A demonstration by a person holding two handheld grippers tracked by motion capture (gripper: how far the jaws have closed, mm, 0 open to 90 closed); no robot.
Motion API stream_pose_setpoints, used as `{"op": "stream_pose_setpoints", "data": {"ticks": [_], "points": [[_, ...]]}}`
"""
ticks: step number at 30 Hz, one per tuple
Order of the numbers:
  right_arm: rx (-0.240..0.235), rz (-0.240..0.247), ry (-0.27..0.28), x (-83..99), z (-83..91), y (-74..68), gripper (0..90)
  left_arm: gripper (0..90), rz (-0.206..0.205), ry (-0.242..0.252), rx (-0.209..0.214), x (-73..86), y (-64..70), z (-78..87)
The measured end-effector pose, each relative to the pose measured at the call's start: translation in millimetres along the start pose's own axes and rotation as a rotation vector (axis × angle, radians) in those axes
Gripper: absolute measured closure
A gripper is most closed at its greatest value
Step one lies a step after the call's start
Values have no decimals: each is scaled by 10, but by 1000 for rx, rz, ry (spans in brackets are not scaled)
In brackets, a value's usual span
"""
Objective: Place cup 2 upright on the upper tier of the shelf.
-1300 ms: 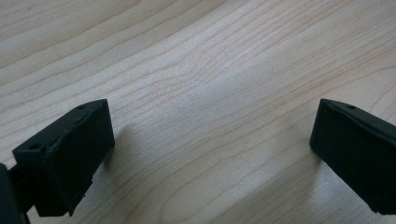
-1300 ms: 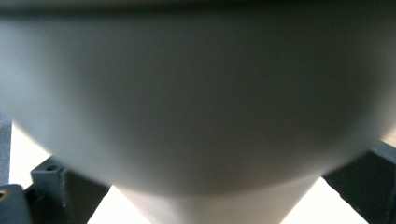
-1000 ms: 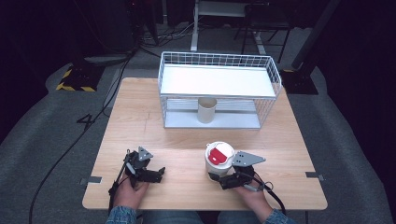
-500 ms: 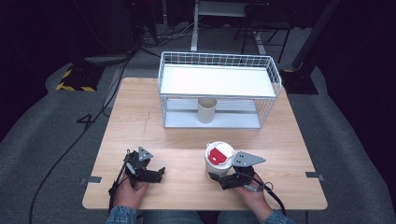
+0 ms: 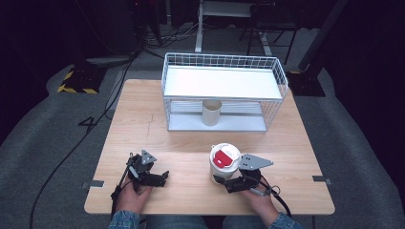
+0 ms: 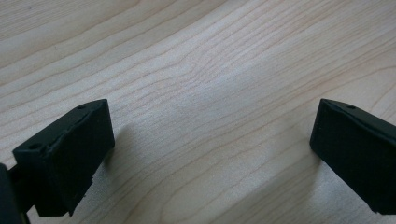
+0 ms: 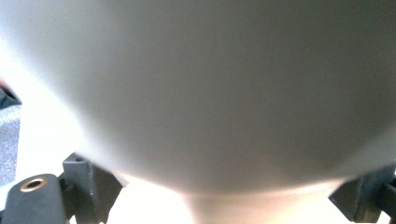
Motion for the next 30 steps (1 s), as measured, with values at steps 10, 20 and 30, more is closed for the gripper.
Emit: {"op": "stream_pose_setpoints", "data": {"ticks": [10,20,30], "points": [[10,8,15,-196,89,76,125,4,0,0,-1,0,0,0],[10,32,19,-372,116,123,125,4,0,0,0,0,0,0],[26,48,29,-660,177,251,126,4,0,0,0,0,0,0]]}}
Point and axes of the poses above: each handheld gripper's, and its own axes: z roughly backward along the jaws, x roughly out of its underside, y roughly to its right, the point moved 2 cm from there along -z, roughly forward along the jaws, and after that the axes turned 8 degrees about z, right-handed, at the moved point
